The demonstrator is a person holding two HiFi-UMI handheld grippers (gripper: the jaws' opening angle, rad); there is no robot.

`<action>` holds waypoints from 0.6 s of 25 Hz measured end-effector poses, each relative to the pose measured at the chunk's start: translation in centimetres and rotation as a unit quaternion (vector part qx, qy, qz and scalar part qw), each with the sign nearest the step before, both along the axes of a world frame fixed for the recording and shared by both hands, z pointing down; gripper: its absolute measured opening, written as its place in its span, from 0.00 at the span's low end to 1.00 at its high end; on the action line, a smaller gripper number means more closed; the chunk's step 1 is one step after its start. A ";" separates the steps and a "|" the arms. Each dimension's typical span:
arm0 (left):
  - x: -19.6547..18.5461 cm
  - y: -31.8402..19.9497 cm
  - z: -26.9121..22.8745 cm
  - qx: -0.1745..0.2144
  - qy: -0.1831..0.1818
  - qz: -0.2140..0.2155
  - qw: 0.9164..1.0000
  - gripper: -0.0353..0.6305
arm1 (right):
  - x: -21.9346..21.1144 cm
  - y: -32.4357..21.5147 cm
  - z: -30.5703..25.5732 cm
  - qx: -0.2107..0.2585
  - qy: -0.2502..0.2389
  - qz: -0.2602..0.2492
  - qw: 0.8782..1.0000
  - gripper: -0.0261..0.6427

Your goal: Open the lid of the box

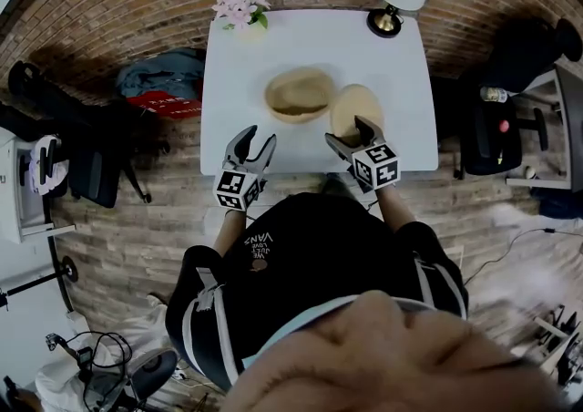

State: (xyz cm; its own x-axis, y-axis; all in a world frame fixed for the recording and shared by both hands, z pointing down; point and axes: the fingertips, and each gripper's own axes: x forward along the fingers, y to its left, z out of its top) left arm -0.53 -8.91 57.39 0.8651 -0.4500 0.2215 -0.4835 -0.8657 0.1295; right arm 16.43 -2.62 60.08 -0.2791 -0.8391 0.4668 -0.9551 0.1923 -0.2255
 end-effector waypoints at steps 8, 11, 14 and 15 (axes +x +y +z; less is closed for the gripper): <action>-1.0 1.1 -1.9 0.025 0.018 -0.006 1.000 0.18 | -1.0 0.7 -0.2 0.003 -0.014 0.010 1.000 0.56; -1.0 1.5 -2.4 0.030 0.023 -0.003 0.999 0.14 | -1.4 0.9 -0.4 0.004 -0.017 0.011 1.000 0.56; -1.0 1.7 -2.6 0.030 0.028 0.000 0.999 0.13 | -1.6 1.1 -0.3 0.002 -0.021 0.015 1.000 0.56; -1.0 1.8 -2.7 0.030 0.029 0.001 0.999 0.13 | -1.7 1.2 -0.2 0.002 -0.024 0.018 1.000 0.56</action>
